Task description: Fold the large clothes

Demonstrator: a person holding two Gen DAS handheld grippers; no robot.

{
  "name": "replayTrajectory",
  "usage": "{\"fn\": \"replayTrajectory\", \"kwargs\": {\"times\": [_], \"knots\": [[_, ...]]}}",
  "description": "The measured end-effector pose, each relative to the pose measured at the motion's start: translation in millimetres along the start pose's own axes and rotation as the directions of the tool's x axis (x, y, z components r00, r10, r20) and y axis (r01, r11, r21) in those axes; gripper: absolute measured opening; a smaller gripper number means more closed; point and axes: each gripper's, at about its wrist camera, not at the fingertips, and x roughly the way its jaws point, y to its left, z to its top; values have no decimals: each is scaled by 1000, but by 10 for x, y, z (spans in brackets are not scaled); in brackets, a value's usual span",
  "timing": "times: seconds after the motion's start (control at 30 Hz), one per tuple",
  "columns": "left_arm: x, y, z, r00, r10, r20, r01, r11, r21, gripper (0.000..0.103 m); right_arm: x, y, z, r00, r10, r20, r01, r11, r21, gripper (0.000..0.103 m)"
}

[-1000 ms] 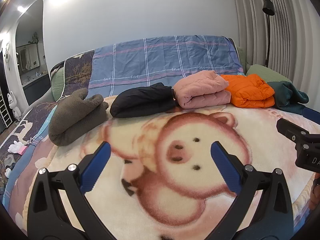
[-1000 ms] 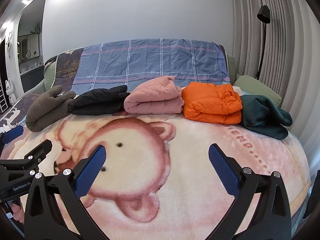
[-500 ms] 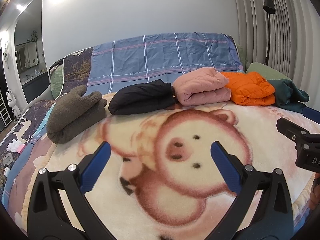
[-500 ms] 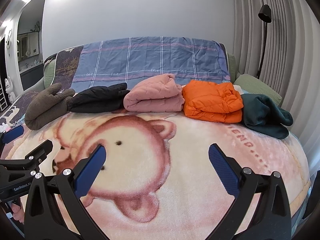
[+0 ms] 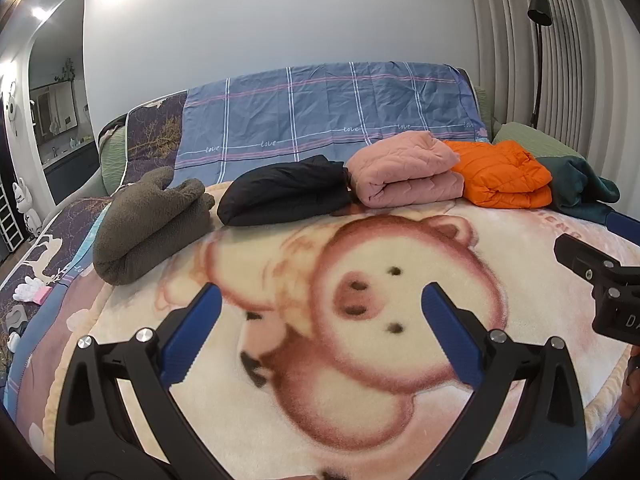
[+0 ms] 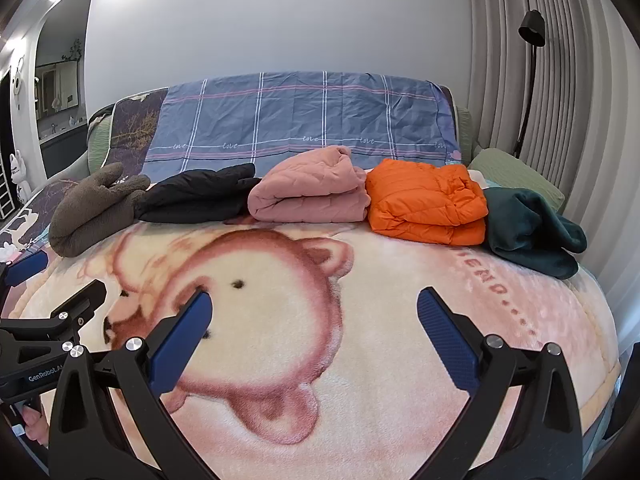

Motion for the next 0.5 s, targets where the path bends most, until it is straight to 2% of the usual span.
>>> {"fn": "replayTrajectory", "kwargs": {"times": [0.5], "knots": [[33,28,-46,1000,1,-11,-1,1000,-4,101,47,12,-11,1000,-1,-11,1,1000,-12,102]]}}
